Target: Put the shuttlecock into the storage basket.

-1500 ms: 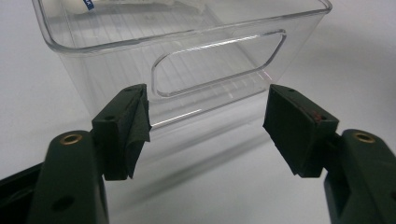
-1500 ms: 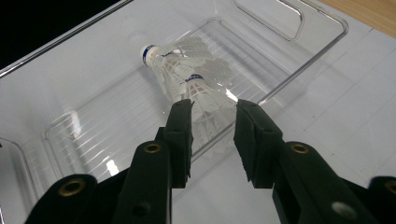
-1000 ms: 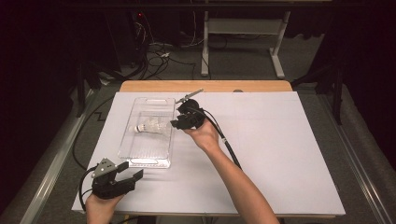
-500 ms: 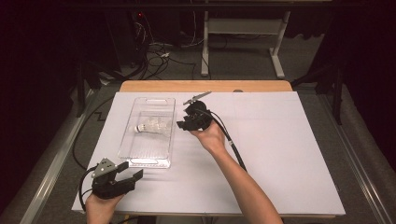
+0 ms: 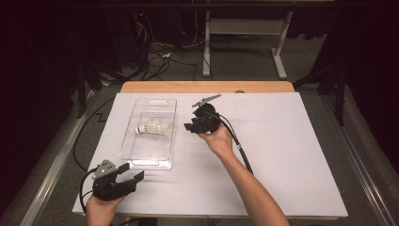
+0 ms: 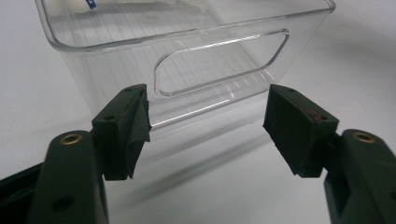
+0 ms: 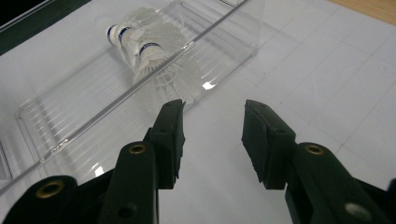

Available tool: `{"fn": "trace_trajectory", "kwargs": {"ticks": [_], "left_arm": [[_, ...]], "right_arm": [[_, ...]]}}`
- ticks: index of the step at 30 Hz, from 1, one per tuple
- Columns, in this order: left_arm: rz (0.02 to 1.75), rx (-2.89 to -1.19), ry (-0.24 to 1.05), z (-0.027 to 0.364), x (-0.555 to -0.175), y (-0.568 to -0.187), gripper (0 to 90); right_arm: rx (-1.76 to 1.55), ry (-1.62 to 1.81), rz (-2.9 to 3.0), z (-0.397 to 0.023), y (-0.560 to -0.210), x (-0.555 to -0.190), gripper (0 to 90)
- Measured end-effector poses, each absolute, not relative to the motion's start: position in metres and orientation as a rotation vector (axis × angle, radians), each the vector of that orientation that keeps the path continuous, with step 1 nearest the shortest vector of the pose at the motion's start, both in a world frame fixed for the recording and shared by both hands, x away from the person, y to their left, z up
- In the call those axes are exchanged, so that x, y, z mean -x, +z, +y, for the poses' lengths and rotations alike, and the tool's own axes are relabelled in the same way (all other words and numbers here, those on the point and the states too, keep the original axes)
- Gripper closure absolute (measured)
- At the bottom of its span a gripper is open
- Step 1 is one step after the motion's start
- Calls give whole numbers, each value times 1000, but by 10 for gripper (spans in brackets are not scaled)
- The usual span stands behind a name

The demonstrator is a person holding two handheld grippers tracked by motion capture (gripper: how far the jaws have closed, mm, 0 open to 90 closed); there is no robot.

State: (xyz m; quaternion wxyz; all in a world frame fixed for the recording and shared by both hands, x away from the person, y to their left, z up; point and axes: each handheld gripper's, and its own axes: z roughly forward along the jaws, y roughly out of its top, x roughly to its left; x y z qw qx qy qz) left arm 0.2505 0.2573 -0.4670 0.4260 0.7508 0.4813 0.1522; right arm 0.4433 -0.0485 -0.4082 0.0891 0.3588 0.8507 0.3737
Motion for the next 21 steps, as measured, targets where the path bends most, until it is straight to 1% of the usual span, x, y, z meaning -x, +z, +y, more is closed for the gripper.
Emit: {"fn": "trace_trajectory", "kwargs": {"ticks": [21], "left_arm": [[1206, -1868, 377, 258, -251, -467, 321]], "right_arm": [[-1124, 1106, 2494, -77, -414, -437, 581]]}}
